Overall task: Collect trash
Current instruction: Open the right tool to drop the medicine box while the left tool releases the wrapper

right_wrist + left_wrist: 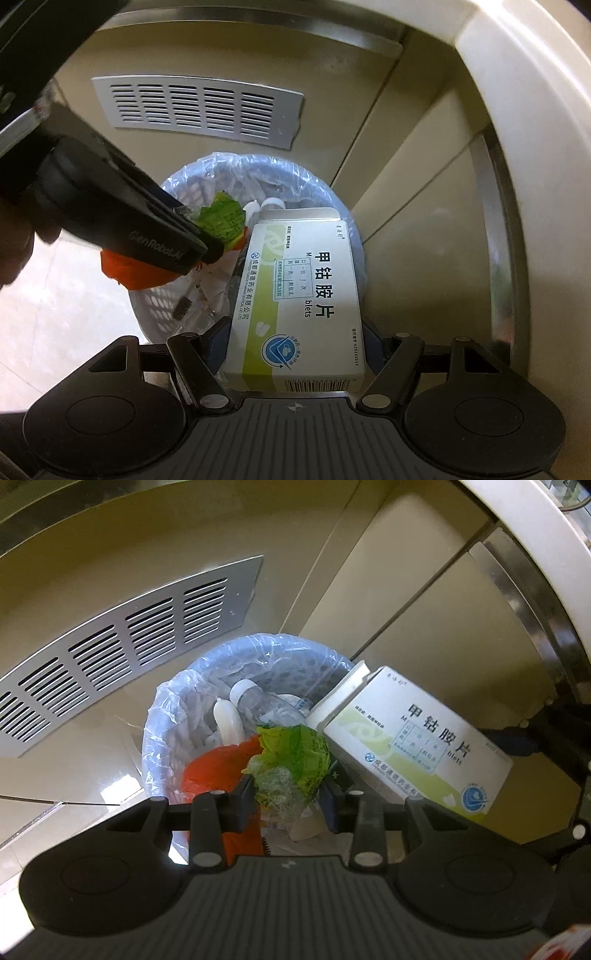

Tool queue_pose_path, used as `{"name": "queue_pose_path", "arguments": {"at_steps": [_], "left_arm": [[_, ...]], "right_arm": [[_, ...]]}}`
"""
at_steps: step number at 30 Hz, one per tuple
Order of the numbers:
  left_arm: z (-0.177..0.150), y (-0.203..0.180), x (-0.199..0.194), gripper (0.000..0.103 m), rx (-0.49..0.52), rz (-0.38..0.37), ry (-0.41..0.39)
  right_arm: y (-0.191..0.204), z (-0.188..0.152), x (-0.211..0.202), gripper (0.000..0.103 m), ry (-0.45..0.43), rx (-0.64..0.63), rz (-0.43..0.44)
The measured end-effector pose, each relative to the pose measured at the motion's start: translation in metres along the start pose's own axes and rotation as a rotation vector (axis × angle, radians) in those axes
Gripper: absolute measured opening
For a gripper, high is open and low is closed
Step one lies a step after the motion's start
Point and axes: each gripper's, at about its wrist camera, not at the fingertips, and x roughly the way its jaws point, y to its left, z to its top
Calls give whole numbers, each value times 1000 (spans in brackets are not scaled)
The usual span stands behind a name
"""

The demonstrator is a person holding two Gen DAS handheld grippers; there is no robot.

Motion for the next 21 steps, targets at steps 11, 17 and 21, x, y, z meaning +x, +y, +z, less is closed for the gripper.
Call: {"name": "queue_pose_path", "arguments": {"at_steps": [11,17,21], "left_arm": [[1,7,2,34,14,4,7],[1,8,0,34,29,6,8],[2,9,-2,34,30,6,5]], "right_arm": [[-20,-4,17,71,29,291,155],[-14,-5,20,71,13,292,119],[-14,-3,24,71,0,295,103]]}}
